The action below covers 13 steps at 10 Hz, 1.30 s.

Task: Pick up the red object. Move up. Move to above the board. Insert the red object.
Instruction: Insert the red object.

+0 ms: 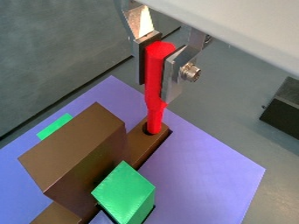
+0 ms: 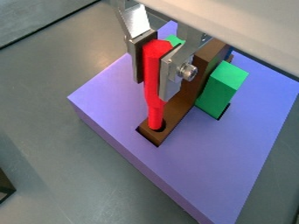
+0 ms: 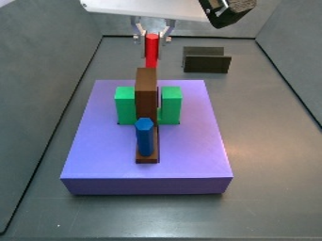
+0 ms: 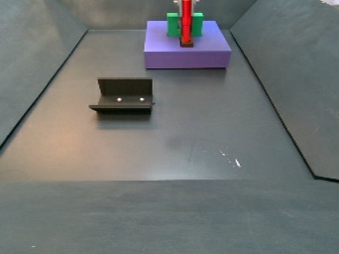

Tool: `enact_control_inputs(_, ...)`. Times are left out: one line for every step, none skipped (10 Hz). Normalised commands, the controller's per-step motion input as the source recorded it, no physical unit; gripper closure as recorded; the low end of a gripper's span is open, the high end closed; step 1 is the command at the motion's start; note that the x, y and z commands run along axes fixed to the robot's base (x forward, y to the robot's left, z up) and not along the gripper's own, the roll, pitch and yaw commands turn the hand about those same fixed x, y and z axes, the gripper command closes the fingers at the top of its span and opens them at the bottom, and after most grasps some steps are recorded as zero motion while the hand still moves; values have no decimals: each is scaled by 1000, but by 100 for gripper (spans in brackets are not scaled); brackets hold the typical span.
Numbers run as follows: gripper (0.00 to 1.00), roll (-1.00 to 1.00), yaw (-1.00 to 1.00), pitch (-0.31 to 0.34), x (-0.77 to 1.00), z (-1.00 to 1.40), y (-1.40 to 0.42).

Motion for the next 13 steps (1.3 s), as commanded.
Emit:
enact_control_inputs(100,0,0,0,-117,-126,-60)
enact_control_inputs(100,0,0,-3,-100,-77,-60)
enact_control_inputs(100,0,0,-6,-89,-66,-49)
enact_control_inputs(100,-3,6,-20,-94,-14,-60)
enact_control_inputs(100,-13,37,-43,-34,-46,-71)
enact_control_inputs(100,-33,71,-66,0,-123,0)
enact_control_inputs(100,-44,89,-91,89,-169,0)
enact_control_inputs(100,-59,80,-107,114,-191,0)
enact_control_inputs(100,-47,37,-116,74,-229,40)
enact_control_inputs(100,-6,0,-120,23,-249,237)
enact_control_inputs(100,0,-11,-120,6,-206,397)
enact_control_inputs(100,0,-11,-114,0,-223,317)
enact_control_inputs(100,0,0,-111,-103,-300,77)
